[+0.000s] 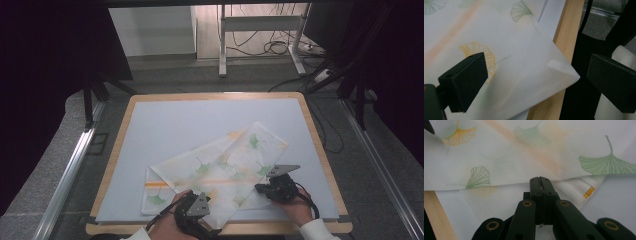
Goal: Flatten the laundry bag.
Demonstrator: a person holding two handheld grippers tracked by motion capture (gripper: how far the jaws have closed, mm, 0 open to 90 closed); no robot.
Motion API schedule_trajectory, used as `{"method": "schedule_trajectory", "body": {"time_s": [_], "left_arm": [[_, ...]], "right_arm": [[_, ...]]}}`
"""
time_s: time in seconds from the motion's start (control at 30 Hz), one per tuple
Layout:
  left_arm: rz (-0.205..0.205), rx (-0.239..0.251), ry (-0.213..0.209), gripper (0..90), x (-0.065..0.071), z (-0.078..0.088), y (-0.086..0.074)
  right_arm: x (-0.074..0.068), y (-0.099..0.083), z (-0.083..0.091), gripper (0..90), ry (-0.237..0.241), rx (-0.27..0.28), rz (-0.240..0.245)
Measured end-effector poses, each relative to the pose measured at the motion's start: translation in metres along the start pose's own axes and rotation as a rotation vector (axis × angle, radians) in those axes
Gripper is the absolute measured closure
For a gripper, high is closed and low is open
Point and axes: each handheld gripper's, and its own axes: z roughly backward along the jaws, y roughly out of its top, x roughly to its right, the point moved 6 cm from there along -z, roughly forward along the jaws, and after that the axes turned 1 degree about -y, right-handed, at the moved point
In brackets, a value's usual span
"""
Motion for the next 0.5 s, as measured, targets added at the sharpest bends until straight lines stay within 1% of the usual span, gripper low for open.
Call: {"method": "schedule_trajectory", "body": {"time_s": [0.03, 0.1, 0.27, 0.33, 0.5], "left_arm": [[-0.021, -0.019, 0.005, 2.7, 0.0, -0.001, -0.001], [-0.033, -0.028, 0.003, 2.7, 0.001, -0.003, -0.002], [-0.052, -0.047, 0.001, 2.0, 0.006, -0.009, -0.002], [-0.061, -0.056, 0.007, 1.9, 0.007, -0.011, -0.003], [-0.061, -0.076, 0.029, 2.9, 0.006, -0.016, -0.005]], "right_arm": [[0.0, 0.0, 0.0, 89.0, 0.001, 0.0, 0.0], [0.0, 0.0, 0.0, 89.0, 0.002, -0.001, -0.001], [0.0, 0.0, 0.0, 89.0, 0.007, -0.003, -0.006], [0.001, 0.0, 0.0, 88.9, 0.006, -0.003, -0.006], [0.001, 0.0, 0.0, 88.9, 0.008, -0.003, -0.007]]}}
